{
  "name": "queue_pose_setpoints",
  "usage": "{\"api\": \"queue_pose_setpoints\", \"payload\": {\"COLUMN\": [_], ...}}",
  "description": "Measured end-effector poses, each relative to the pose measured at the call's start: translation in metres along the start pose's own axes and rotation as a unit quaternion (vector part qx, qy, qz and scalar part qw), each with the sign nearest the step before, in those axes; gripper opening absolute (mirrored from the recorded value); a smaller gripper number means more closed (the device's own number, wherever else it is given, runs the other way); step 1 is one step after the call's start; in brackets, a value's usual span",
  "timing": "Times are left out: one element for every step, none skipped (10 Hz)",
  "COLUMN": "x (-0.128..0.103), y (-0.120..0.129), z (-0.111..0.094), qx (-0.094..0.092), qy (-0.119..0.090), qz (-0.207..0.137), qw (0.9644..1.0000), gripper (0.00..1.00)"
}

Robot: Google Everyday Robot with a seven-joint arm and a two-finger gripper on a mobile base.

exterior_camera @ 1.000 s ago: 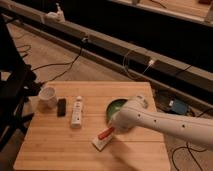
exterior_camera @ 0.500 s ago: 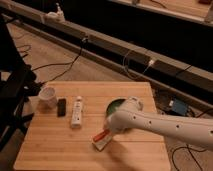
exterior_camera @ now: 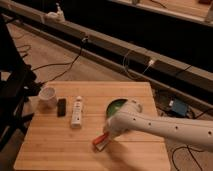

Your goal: Place the pepper on the white sponge

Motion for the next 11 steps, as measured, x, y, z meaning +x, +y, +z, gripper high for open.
{"api": "queue_pose_setpoints", "payload": {"x": [0.001,0.001,0.002,0.003,0.007,0.011,0.016,0.02,0.02,0.018,0.019], "y": [0.0,0.0,0.001,0.001,0.001,0.001,0.003,0.004,0.003,0.002,0.003], "z": [0.0,0.0,-0.001,-0.003,-0.009,-0.015,-0.024,-0.03,-0.029,-0.029,-0.029], "qx": [0.0,0.001,0.001,0.002,0.003,0.005,0.008,0.01,0.01,0.01,0.01], "qy": [0.0,0.001,0.002,0.005,0.013,0.021,0.032,0.039,0.038,0.038,0.038], "qz": [0.001,0.001,0.001,0.001,0.003,0.006,0.013,0.019,0.019,0.017,0.018], "qw": [1.0,1.0,1.0,1.0,0.9999,0.9997,0.9994,0.999,0.999,0.9991,0.9991], "gripper": [0.8,0.8,0.8,0.8,0.8,0.8,0.8,0.8,0.8,0.8,0.8]}}
